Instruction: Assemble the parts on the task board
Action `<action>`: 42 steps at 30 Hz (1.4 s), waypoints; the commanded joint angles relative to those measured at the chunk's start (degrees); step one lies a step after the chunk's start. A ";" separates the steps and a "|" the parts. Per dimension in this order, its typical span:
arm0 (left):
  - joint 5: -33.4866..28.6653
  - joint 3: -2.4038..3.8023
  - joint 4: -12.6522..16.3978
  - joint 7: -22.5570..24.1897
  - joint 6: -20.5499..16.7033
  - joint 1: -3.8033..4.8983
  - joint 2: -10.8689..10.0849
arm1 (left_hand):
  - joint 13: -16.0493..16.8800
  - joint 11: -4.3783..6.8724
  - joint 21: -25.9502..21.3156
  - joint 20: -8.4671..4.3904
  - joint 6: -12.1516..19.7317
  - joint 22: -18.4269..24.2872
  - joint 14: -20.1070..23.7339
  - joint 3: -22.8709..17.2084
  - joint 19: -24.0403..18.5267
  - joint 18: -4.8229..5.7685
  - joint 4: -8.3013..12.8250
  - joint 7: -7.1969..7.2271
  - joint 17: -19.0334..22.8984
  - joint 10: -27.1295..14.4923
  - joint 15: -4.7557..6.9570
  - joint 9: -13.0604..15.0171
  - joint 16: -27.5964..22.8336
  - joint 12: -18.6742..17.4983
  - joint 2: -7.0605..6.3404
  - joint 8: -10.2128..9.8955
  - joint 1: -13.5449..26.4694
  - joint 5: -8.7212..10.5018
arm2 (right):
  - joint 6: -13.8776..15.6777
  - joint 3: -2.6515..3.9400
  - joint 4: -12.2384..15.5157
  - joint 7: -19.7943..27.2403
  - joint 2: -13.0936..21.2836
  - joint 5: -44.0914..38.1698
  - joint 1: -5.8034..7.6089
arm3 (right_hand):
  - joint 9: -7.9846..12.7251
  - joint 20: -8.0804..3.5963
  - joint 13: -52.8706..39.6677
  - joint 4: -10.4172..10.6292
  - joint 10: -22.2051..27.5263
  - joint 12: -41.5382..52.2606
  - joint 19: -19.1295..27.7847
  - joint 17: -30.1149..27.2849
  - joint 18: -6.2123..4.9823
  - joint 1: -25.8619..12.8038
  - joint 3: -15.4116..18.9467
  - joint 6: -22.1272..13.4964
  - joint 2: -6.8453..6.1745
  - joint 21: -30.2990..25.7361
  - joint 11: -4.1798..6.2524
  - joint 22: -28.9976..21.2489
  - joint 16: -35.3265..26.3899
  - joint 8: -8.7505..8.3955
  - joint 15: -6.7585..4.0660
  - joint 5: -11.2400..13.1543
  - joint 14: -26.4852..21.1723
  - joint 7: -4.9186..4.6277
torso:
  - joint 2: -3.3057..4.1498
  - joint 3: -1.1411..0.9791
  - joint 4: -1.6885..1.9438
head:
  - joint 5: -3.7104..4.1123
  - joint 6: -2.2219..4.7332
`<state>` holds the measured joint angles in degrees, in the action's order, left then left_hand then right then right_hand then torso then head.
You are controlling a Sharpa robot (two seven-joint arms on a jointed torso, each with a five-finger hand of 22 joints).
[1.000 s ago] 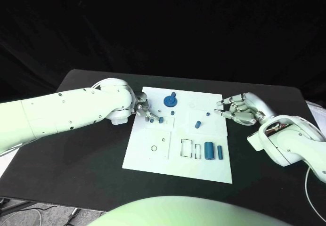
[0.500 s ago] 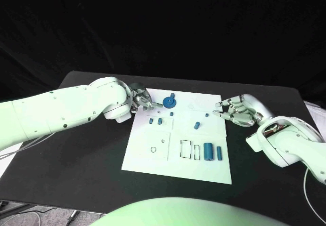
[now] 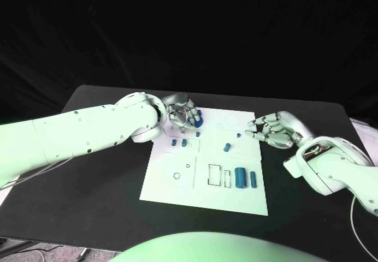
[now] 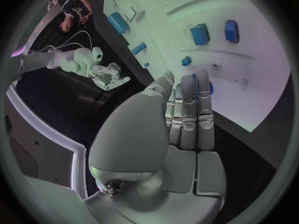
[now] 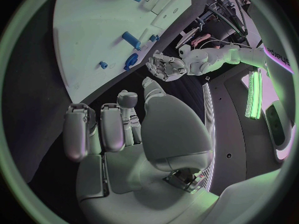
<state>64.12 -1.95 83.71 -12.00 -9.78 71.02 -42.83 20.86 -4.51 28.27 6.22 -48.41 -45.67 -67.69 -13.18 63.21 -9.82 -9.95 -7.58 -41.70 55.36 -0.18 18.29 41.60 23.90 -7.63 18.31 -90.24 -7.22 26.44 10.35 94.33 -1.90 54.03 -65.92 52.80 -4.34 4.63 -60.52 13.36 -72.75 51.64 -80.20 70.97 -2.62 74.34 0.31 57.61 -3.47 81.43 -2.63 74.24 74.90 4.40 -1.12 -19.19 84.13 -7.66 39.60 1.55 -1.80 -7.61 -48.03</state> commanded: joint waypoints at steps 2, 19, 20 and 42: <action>12.58 -0.29 -1.09 8.63 1.07 -0.09 1.36 | -4.50 -0.48 0.10 0.07 -1.26 0.22 -3.63 -0.18 2.73 -0.65 -0.25 0.69 0.84 0.50 0.01 -2.81 0.59 -3.70 -2.09 -3.06 1.31 0.53 | -0.27 0.00 0.08 0.51 -0.09 -0.19 -0.05 | -0.04 0.11 0.04 0.11 0.24 0.12 0.32 0.00 -1.12 -0.04 0.35 0.52 0.23 -0.18 -0.06 -0.03 -0.35 0.05 -0.42 -0.36 2.09 0.01 | -0.02 -0.02 0.04 | 0.43 0.34; 22.81 -0.84 -5.84 4.29 6.08 -0.62 5.94 | -12.33 0.68 24.27 -1.63 -9.05 -16.60 -18.47 2.06 18.63 2.80 -1.40 0.90 -25.45 5.47 1.27 -7.43 31.18 -8.39 -2.56 -7.54 3.88 0.64 | -0.34 0.00 0.09 0.57 -0.32 -0.19 -0.06 | -0.04 0.11 0.08 0.11 0.28 0.09 0.32 -0.03 -1.12 0.06 0.38 0.52 0.26 -0.19 -0.06 -0.04 -0.38 0.05 -0.43 -0.51 2.09 0.02 | 0.05 0.00 -0.03 | 0.53 0.33; 22.92 -0.84 -6.04 4.01 6.33 -0.64 6.08 | -12.42 0.68 24.61 -1.63 -9.14 -16.87 -18.46 2.04 18.72 2.86 -1.40 0.90 -25.31 5.51 1.27 -7.47 31.13 -8.47 -2.53 -7.60 3.85 0.63 | -0.35 0.00 0.10 0.57 -0.32 -0.19 -0.06 | -0.04 0.11 0.08 0.11 0.28 0.09 0.32 -0.03 -1.12 0.06 0.38 0.52 0.26 -0.19 -0.06 -0.04 -0.38 0.05 -0.43 -0.51 2.09 0.02 | 0.01 -0.02 0.03 | 0.61 0.30; 23.09 -0.81 -8.93 3.88 7.92 -1.81 8.15 | -14.21 0.91 30.57 -1.78 -11.65 -21.77 -18.23 -0.14 19.95 3.81 -1.04 1.03 -23.39 8.14 1.45 -8.52 30.88 -10.18 -1.57 -8.79 2.71 0.51 | -0.34 0.01 0.11 0.64 -0.45 -0.19 -0.07 | -0.04 0.10 0.08 0.12 0.29 0.13 0.34 0.02 -1.13 0.23 0.44 0.53 0.36 -0.23 -0.05 -0.09 -0.36 0.05 -0.43 -0.78 2.10 0.02 | 0.00 -0.01 0.06 | 0.80 0.15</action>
<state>86.79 -2.80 74.84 -8.30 -2.92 69.28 -34.94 6.70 -3.57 58.62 4.31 -59.57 -67.31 -83.78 -13.06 82.73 -6.71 -10.98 -6.61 -65.14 63.07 0.90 9.83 72.52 13.95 -9.70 9.72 -87.53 -6.87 26.44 10.35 94.36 -1.79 53.65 -65.88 52.77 -4.34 4.63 -60.53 13.52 -72.75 51.64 -80.20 70.97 -2.62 74.35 0.47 57.61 -3.47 81.43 -2.63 74.22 74.90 4.40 -1.12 -19.77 84.13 -7.66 39.56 1.51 -1.75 -6.81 -47.87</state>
